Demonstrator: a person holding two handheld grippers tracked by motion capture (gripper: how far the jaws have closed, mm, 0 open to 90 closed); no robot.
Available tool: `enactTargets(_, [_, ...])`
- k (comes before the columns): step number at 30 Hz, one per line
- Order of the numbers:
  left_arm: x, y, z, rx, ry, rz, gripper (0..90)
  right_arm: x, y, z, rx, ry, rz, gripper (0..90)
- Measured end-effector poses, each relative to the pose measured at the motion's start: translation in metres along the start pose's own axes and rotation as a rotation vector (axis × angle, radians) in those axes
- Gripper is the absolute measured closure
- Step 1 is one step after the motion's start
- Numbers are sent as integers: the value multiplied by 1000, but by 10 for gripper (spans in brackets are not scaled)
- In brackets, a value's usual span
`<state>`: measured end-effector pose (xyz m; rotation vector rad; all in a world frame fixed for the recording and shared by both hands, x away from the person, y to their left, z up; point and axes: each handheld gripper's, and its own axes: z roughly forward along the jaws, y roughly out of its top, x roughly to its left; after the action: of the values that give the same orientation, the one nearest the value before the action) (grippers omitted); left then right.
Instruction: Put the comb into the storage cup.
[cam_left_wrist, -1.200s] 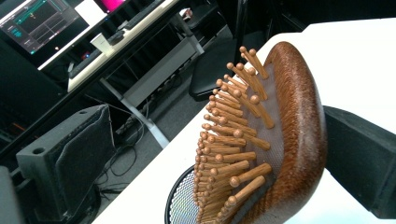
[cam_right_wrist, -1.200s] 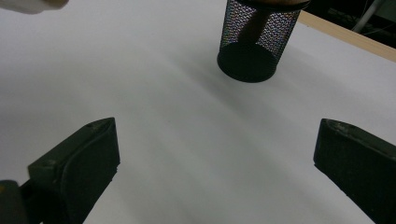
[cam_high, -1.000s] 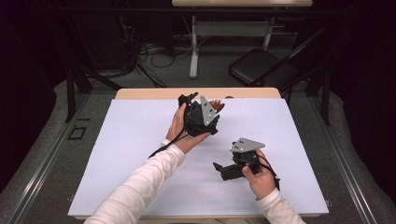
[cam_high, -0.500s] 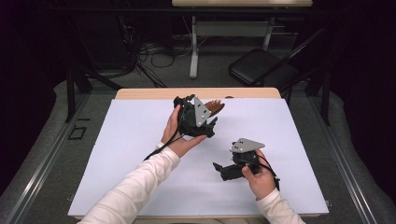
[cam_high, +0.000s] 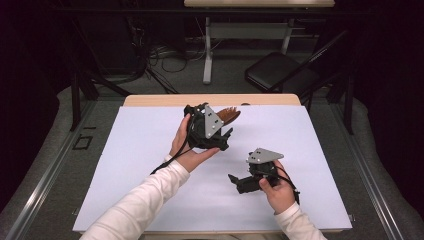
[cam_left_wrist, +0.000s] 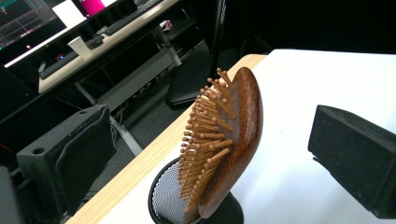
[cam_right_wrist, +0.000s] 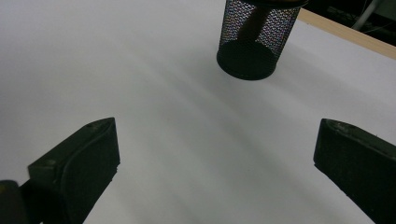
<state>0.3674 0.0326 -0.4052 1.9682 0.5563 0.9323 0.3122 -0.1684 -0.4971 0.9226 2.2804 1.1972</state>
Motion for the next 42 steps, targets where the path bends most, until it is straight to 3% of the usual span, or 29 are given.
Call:
enactTargets(10, [10,0,-13,-11,-20,-56,6,0,0,0,1,-1,2,0])
enactTargets(20, [28,-4,-25,-12,-63,-187,6,-1,0,-1,-2,-1,1,0])
enactTargets(31, [42,-9,-37,-22,-73,-254,6,-1,0,-1,-3,-3,3,0])
enactTargets(42, [53,-11,-44,-30,-130,-348,6,-2,1,-3,-8,-6,8,0])
